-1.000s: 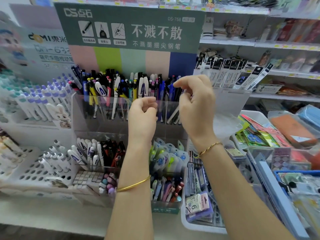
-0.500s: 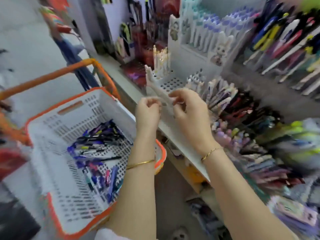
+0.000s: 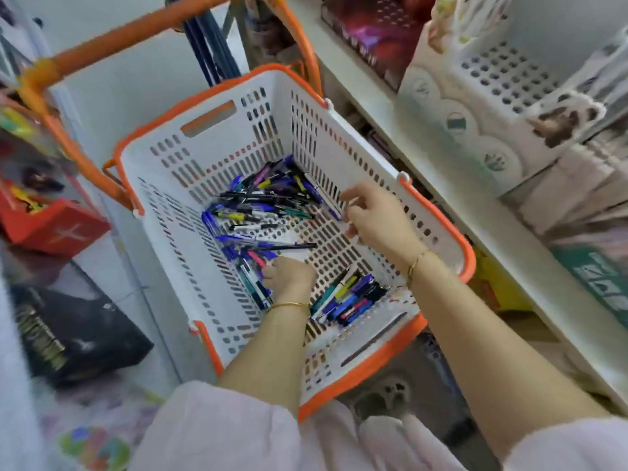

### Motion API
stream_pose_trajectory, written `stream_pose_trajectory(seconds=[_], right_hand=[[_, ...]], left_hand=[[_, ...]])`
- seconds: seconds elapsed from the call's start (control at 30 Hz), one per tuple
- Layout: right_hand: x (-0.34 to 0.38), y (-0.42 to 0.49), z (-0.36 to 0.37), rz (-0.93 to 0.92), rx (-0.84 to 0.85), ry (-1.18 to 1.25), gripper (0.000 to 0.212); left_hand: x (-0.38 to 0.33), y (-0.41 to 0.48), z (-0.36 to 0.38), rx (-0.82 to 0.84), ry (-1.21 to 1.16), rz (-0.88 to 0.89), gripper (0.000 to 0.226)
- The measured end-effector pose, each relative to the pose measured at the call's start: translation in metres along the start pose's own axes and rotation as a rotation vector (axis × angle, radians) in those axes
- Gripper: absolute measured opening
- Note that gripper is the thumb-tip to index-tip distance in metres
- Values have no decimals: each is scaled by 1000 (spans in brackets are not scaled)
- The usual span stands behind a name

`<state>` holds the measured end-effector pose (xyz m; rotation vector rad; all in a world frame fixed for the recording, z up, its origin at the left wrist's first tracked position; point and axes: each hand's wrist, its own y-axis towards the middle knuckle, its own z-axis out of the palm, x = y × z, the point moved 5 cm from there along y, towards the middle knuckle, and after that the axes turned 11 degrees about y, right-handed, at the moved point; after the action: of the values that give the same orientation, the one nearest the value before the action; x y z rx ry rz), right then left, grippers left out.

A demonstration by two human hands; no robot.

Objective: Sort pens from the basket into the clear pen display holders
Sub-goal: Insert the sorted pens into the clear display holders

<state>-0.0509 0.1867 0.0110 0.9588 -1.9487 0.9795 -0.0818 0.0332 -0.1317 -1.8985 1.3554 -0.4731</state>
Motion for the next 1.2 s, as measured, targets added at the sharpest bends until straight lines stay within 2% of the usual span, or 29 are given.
stream_pose_trajectory(seconds=[0.27,0.37,0.43,0.5,0.67,0.8,1.03,1.2], right_hand=[[-19,5,1,96,-53,79,31],[-23,3,0,114,-63,79,31],[-25,1,-2,120,-74,81,29],[-26,0,-3,123,-77,84,28],[-28,-5,-4,139,-74,84,27],[-31,-9,-4,150,-80,95,23],[-30,-13,-10,144,-93,94,26],[-31,-15,-14,132,-116,113,20]], left_hand=[[-9,6,49,11,384,276,48],[-4,-3,56,-81,472,339,43],[1,-5,55,-146,510,344,48],[4,-3,55,-181,504,340,53],[2,-1,61,-223,533,430,49],[-7,1,66,-135,458,531,44],[-7,10,60,-148,565,457,32],[-17,17,66,-81,373,521,32]])
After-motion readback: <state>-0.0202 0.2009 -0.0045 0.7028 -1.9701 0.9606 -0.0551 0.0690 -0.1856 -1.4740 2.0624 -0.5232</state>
